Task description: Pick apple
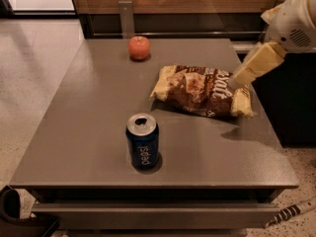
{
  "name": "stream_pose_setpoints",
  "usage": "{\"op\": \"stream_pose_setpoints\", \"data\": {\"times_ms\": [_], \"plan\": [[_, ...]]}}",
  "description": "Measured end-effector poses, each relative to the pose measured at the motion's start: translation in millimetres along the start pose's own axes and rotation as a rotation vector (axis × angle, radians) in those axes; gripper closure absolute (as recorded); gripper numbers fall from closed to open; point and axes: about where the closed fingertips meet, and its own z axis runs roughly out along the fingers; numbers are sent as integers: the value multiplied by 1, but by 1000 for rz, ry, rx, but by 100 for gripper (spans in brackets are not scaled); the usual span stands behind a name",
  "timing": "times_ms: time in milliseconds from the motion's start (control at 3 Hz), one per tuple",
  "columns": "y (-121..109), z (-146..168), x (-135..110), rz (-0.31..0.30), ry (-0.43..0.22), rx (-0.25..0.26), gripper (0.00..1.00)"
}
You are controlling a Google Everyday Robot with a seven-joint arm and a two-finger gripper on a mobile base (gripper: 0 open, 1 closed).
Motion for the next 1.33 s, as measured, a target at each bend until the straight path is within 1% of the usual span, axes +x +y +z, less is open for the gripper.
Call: {"op": "stream_pose_setpoints", "data": {"times_ms": [333,667,1000,1333], "plan": [[-42,57,-62,95,-241,43,0],[-62,85,-94,128,-345,54,0],[-63,120,-121,163,-435,7,0],[-63,120,-121,163,-435,7,0]]}}
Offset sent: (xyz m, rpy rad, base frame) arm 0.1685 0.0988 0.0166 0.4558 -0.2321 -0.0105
